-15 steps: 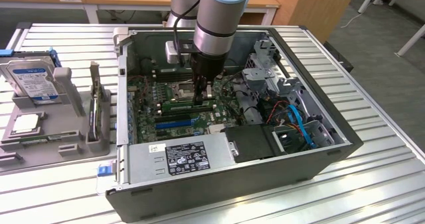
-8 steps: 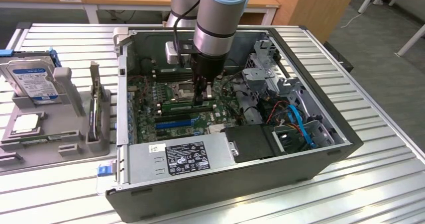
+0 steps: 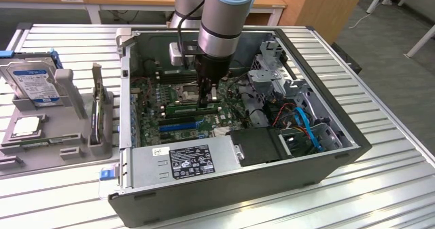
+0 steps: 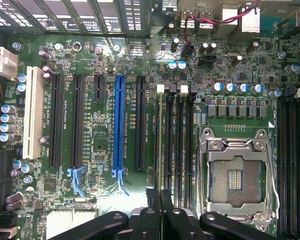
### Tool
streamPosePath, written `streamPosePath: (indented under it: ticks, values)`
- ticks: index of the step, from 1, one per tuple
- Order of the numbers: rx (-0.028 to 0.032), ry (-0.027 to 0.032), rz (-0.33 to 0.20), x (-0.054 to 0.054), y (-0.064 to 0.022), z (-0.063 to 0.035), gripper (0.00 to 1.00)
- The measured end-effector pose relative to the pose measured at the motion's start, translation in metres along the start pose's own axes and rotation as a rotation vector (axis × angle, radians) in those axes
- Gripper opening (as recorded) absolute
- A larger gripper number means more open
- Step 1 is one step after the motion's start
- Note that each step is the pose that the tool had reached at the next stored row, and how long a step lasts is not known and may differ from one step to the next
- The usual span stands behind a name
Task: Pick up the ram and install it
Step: 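Insert the ram into the slot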
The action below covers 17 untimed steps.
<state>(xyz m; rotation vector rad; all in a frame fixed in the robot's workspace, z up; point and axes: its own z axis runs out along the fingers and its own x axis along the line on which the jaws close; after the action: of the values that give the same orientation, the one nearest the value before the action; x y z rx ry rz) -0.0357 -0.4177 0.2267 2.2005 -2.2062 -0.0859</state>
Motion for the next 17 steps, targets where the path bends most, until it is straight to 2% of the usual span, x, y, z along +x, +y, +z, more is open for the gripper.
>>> streamPosePath:
  ticks: [3, 4, 5, 6, 17]
  values:
    - [0.0000, -0.0001, 0.000, 0.0000, 0.0000, 0.0000, 0.13]
    - [0.0000, 0.0000, 0.000, 0.0000, 0.0000, 0.0000, 0.18]
    - [0.0000, 0.0000, 0.000, 0.0000, 0.0000, 0.0000, 0.18]
    - [0.0000, 0.0000, 0.000, 0.0000, 0.0000, 0.0000, 0.25]
    - [0.0000, 0.0000, 0.000, 0.0000, 0.0001, -0.0008, 0.25]
